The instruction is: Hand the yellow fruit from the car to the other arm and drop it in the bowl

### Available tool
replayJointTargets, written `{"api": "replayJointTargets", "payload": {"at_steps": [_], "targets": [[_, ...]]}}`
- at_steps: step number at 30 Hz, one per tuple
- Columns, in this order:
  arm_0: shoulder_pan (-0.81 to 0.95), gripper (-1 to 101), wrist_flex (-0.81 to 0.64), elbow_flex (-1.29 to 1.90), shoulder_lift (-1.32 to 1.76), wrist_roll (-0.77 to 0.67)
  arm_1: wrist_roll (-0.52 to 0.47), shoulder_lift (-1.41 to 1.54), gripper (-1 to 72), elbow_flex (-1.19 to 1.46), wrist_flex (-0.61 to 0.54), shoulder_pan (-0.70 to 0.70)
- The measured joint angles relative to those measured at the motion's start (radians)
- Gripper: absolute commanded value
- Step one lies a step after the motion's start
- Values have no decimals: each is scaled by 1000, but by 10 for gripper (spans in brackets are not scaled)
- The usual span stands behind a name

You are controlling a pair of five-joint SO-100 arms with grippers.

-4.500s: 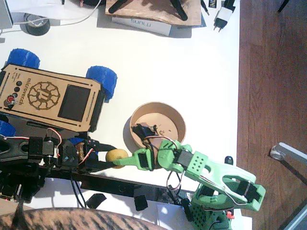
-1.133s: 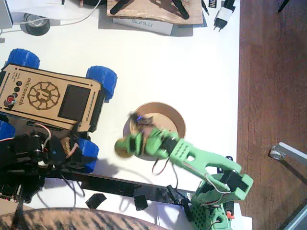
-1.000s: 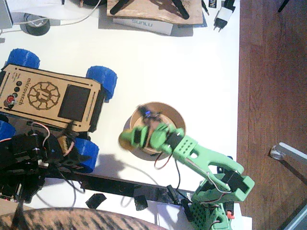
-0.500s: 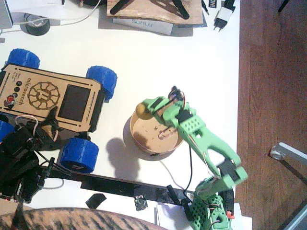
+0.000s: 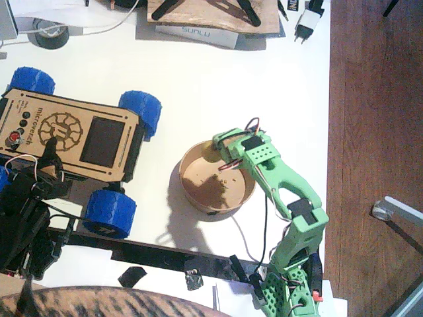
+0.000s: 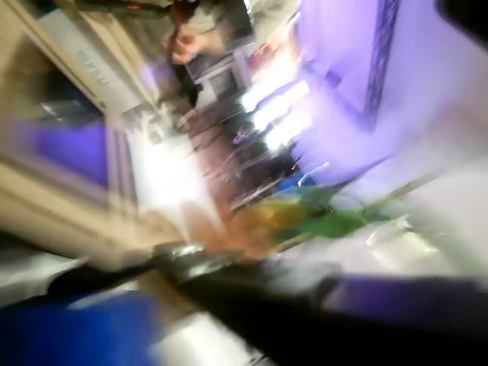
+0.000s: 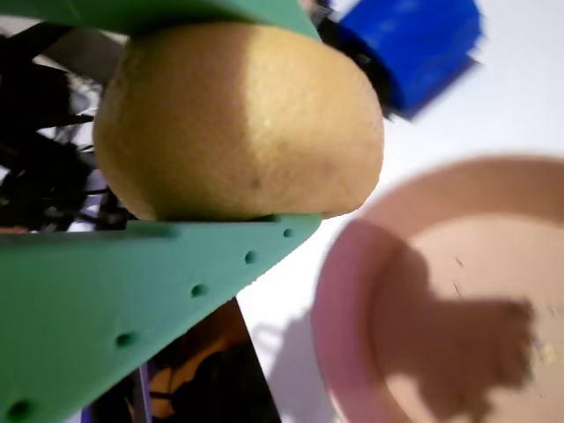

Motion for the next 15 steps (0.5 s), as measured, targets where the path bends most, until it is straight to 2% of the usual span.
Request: {"api": "replayJointTargets", "payload": {"at_steps": [9, 15], "targets": [[-3, 532, -153, 164, 0, 5, 34, -97, -2, -55, 46, 60], [-3, 513, -138, 183, 104, 5, 35, -121, -2, -58, 57, 63]]}}
